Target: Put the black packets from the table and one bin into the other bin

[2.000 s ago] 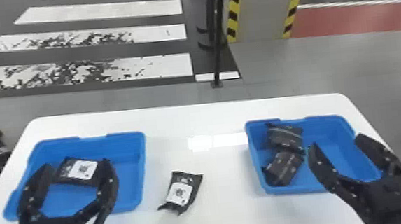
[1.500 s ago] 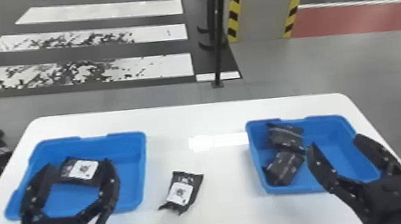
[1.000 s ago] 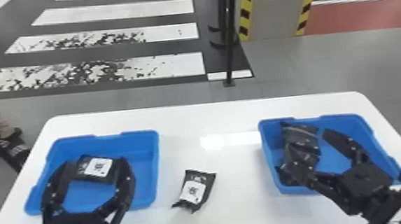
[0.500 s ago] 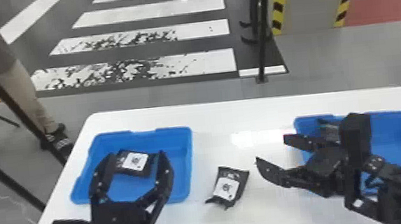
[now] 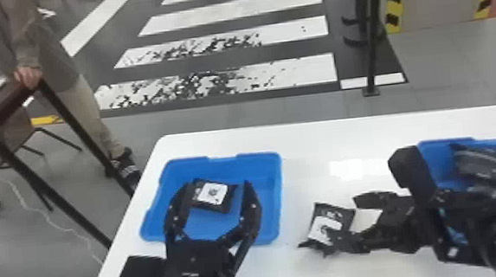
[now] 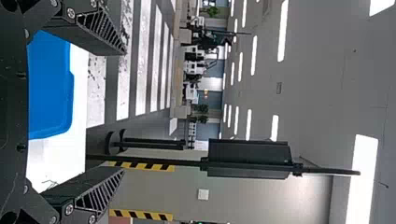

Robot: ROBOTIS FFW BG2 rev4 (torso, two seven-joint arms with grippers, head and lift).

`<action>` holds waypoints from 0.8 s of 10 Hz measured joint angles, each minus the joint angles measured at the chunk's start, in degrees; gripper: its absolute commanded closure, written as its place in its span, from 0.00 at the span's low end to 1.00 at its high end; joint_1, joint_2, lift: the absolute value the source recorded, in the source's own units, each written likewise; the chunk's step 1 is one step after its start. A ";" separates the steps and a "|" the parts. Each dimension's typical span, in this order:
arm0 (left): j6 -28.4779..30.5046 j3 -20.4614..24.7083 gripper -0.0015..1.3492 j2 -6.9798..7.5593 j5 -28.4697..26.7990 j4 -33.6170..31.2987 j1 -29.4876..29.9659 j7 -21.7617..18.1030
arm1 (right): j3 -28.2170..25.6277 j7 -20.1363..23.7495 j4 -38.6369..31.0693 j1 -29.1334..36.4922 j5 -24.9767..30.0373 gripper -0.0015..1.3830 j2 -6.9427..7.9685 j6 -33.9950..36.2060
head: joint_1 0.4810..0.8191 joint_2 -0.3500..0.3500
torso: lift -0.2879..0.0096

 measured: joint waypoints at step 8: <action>0.01 0.00 0.12 -0.38 1.30 1.46 -0.86 0.00 | 12.75 1.32 20.92 -13.48 1.58 0.50 0.64 -6.97 | 0.63 0.88 | 0.60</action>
